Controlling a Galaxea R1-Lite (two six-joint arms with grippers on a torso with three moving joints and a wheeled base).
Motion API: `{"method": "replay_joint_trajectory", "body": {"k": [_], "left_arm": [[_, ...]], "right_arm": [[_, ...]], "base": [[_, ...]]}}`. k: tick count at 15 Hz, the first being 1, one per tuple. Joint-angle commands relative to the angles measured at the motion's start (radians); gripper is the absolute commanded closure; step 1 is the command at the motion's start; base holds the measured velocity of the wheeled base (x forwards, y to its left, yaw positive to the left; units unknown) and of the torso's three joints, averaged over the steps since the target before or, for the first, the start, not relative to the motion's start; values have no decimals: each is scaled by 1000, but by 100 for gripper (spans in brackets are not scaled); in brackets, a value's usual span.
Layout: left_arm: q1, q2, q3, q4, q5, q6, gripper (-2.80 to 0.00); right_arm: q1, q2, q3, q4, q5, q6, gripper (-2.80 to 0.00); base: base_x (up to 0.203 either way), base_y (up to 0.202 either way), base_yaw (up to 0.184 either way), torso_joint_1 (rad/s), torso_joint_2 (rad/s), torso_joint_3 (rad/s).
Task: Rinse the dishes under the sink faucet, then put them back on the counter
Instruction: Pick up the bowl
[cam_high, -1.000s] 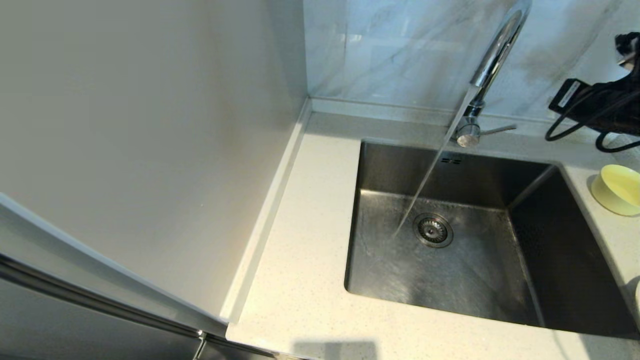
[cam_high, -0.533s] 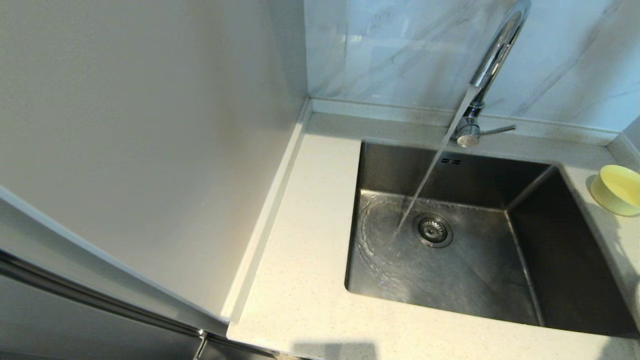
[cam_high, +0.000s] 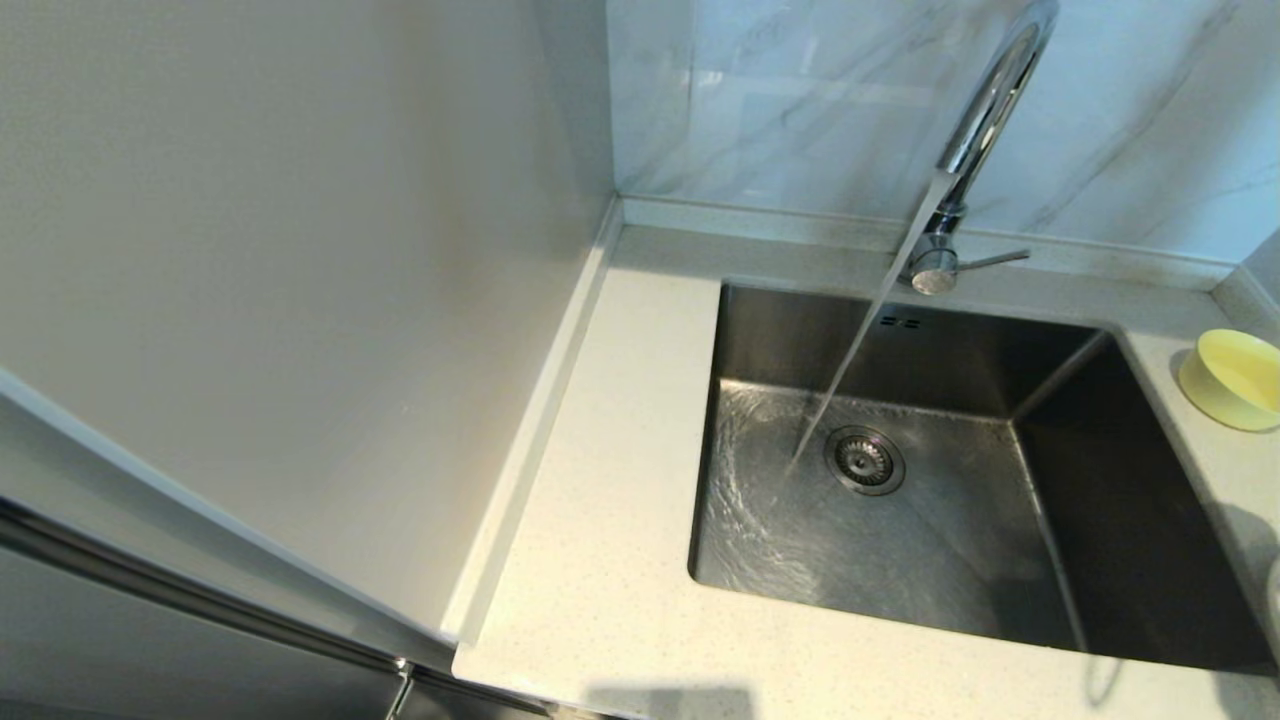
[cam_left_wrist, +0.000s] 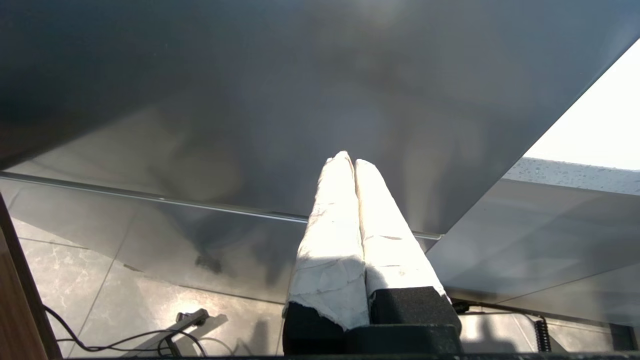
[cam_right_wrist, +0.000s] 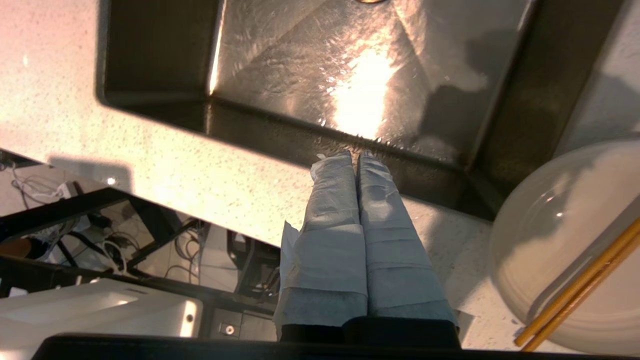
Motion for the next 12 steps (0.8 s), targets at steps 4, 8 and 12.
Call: {"method": "replay_joint_trajectory", "body": {"k": [4,8,12], "left_arm": [[0,0,0,0,-1,0,0],[0,0,0,0,-1,0,0],[0,0,0,0,-1,0,0]], "right_arm": [[-1,-24,51,3,-3,-8,0],[0,-15,52,-72,-11,-5,-280],[1,-24,188,-290,-6,0,-280]], "base": [[0,0,0,0,0,0],[0,0,0,0,0,0],[0,0,0,0,0,0]]}}
